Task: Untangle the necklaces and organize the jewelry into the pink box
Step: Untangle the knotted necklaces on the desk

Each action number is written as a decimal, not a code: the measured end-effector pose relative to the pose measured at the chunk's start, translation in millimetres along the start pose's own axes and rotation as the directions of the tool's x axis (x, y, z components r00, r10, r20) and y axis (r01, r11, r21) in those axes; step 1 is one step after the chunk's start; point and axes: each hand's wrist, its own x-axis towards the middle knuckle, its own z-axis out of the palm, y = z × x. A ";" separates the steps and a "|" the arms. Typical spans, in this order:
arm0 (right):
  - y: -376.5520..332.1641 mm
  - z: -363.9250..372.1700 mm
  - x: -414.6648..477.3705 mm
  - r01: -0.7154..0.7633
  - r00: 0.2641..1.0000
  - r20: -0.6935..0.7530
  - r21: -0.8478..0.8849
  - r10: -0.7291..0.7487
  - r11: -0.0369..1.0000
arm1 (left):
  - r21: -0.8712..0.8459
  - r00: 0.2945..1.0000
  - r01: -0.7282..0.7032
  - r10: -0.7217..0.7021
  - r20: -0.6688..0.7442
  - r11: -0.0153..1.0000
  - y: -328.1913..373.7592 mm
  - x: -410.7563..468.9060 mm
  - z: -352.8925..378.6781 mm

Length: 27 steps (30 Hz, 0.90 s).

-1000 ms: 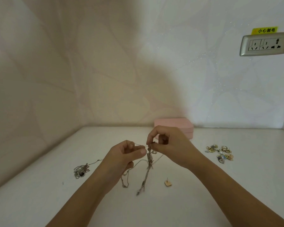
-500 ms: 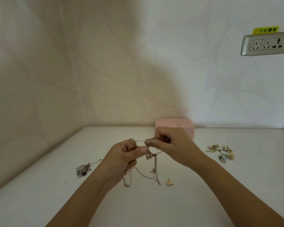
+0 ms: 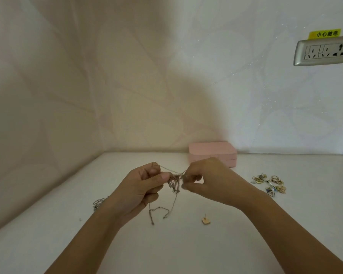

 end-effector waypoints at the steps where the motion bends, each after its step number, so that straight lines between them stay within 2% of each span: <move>1: 1.2 -0.4 -0.4 -0.022 0.999 0.023 -0.023 0.023 0.999 | 0.047 1.000 0.005 -0.005 0.011 0.999 -0.3 -0.5 1.3; 3: -0.1 -2.2 -1.7 -0.089 0.993 0.078 0.065 0.084 0.994 | 0.138 1.000 0.013 -0.016 0.019 0.990 -1.5 -2.1 5.5; 5: -4.2 -5.6 -3.2 -0.154 0.982 0.151 0.261 0.117 0.953 | 0.184 1.000 0.016 -0.018 0.010 0.983 -1.4 -2.9 9.3; 7: -7.2 -10.8 -3.9 -0.190 0.972 0.208 0.407 0.111 0.893 | 0.189 1.000 0.024 -0.026 0.009 0.982 -1.3 -2.8 9.0; 11: -5.6 -16.0 -3.2 -0.208 0.975 0.196 0.622 0.108 0.755 | 0.140 0.998 0.051 -0.057 0.037 0.989 1.6 -3.5 7.8; 14: 0.4 -12.6 -2.3 -0.204 0.974 0.208 0.643 0.088 0.738 | 0.075 0.996 0.088 -0.090 0.021 0.993 4.7 -4.5 9.2; 18: 3.8 -12.1 -2.4 -0.143 0.975 0.223 0.656 -0.009 0.741 | 0.098 0.996 0.090 -0.088 -0.024 0.991 5.5 -3.7 6.5; 21: 4.0 -9.8 -1.4 -0.112 0.982 0.188 0.565 0.004 0.817 | 0.114 0.998 0.048 -0.042 -0.052 0.992 5.0 -2.5 3.6; 24: 1.9 -7.0 -1.0 -0.147 0.982 0.169 0.388 0.086 0.910 | 0.221 0.990 0.053 -0.023 -0.136 0.974 0.6 0.4 1.7; 27: 1.1 -4.0 -0.8 -0.178 0.980 0.145 0.333 0.136 0.926 | 0.371 0.974 0.170 -0.099 -0.202 0.913 -6.3 2.0 0.5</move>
